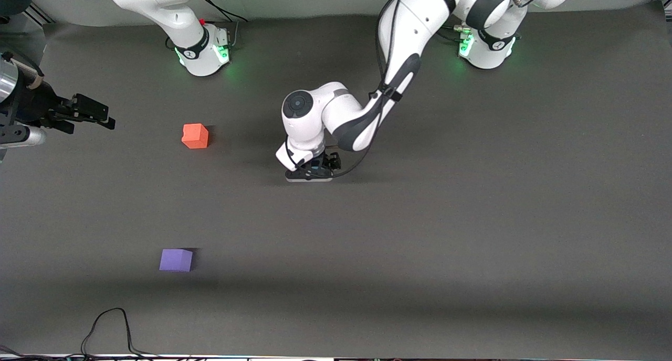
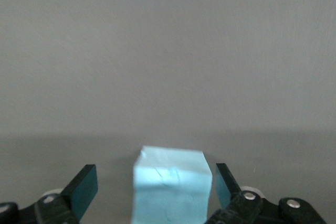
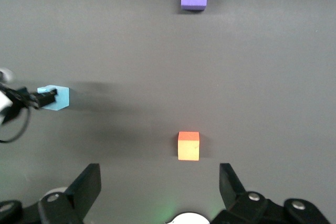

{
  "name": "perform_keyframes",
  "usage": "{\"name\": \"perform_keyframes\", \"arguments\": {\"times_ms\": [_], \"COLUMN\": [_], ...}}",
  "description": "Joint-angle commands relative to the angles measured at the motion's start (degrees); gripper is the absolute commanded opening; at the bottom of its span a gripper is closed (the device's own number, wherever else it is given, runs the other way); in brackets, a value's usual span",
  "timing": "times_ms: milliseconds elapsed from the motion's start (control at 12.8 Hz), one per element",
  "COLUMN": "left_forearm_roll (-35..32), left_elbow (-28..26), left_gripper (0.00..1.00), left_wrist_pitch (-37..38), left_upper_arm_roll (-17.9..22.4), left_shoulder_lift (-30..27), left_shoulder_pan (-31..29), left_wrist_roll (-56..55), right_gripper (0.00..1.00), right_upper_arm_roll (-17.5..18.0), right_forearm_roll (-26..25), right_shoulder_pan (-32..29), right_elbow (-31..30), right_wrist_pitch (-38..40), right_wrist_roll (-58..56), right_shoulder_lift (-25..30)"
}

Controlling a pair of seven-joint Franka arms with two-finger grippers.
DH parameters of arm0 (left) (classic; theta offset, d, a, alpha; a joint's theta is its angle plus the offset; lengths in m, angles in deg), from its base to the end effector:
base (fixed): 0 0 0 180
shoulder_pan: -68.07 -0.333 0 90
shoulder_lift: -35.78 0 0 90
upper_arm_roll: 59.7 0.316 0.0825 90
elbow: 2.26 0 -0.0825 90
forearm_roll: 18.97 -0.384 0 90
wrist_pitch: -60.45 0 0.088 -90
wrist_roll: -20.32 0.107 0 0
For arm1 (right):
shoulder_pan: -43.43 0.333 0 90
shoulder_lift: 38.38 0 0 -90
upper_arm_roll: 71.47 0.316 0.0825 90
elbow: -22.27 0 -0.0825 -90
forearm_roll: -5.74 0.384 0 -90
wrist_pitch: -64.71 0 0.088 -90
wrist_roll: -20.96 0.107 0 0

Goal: Place blue block between orange and purple blocks
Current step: 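Carry the blue block with the left gripper to the table middle, then release the blue block while the right gripper reaches toward it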

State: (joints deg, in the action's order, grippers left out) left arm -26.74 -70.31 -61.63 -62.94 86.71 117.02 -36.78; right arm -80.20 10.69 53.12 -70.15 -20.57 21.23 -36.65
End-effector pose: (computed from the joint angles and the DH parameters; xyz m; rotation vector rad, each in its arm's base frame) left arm 0.4847 -0.5946 0.2529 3.1350 0.0610 0.1445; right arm 0.5353 0.0175 0.6147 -3.0481 -0.0234 0.1460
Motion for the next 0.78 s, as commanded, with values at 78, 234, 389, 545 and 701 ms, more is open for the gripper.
{"name": "perform_keyframes", "arguments": {"times_ms": [78,234,389,545,701], "left_forearm_roll": [6.86,12.14,14.96,15.24,13.93], "left_elbow": [-0.33,-3.05,-5.6,-9.02,-14.72], "left_gripper": [1.0,1.0,1.0,1.0,1.0], "left_wrist_pitch": [11.49,18.33,24.84,30.47,30.85], "left_upper_arm_roll": [-1.77,-1.68,-1.68,-1.59,-1.07], "left_shoulder_lift": [-13.88,-21.45,-28.13,-32.97,-37.72], "left_shoulder_pan": [-9.01,-16.12,-24.73,-32.74,-39.32], "left_wrist_roll": [6.1,13.65,21.73,30.43,39.48], "right_gripper": [1.0,1.0,1.0,1.0,1.0], "right_upper_arm_roll": [0.99,1.0,1.26,1.26,1.26], "right_forearm_roll": [-0.89,-3.45,-3.1,-2.75,-2.23], "right_shoulder_pan": [1.99,5.94,11.81,20.6,28.51], "right_elbow": [-16.87,-19.56,-15.81,-9.93,-1.59], "right_wrist_pitch": [-11.45,-13.78,-14.22,-15.44,-15.62], "right_wrist_roll": [-1.24,0.59,11.69,22.44,33.85], "right_shoulder_lift": [10.02,10.67,6.21,-0.11,-8.27]}}
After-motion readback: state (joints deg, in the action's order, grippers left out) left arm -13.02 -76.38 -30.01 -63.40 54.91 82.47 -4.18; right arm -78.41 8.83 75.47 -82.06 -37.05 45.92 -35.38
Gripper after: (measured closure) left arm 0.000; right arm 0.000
